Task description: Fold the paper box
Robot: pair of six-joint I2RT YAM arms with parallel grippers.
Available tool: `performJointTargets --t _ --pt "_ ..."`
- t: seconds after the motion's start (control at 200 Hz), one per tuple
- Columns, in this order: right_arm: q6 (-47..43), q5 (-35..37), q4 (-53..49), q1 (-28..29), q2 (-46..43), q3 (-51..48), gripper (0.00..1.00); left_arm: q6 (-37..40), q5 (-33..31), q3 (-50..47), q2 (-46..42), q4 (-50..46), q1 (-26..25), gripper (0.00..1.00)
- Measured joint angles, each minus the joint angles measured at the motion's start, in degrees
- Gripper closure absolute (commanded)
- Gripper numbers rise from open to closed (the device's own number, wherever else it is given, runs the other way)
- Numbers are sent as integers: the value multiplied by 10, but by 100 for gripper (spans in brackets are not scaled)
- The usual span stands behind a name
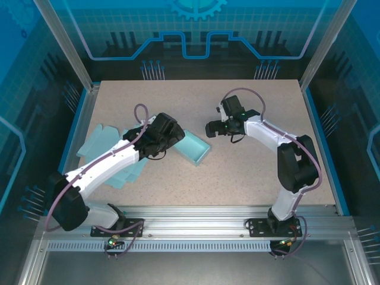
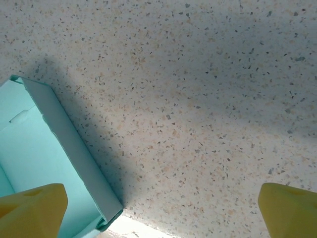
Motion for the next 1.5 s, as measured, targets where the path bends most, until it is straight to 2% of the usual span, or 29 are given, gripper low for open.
performJointTargets --t 0.095,0.17,0.345,0.61,0.66,0.735,0.85,0.99,1.201,1.231,1.246,1.496 --pt "0 11 0 0 -12 -2 0 -2 6 8 13 0 0 21" --pt "0 18 0 0 -17 -2 0 -2 10 15 22 0 0 38" --pt "7 41 -1 -1 -24 -3 0 44 17 57 56 -14 0 59" --pt "13 60 -3 -4 -45 -4 0 132 24 136 111 -47 4 66" --pt "14 65 -3 -5 -49 -5 0 142 28 144 122 -53 6 64" --pt "17 70 -5 -8 -57 -10 0 151 32 146 128 -57 9 55" --pt "22 74 -7 -13 -63 -16 0 152 43 145 128 -71 11 53" --pt "26 76 -8 -16 -65 -23 0 153 57 140 128 -75 14 62" --pt "30 78 -9 -17 -66 -24 0 181 64 141 130 -82 17 65" --pt "30 78 -9 -17 -67 -24 0 195 64 146 132 -88 17 66" --pt "30 78 -9 -17 -68 -25 0 200 65 150 134 -90 17 70" --pt "31 83 -12 -20 -81 -32 0 363 88 271 205 -138 17 93"
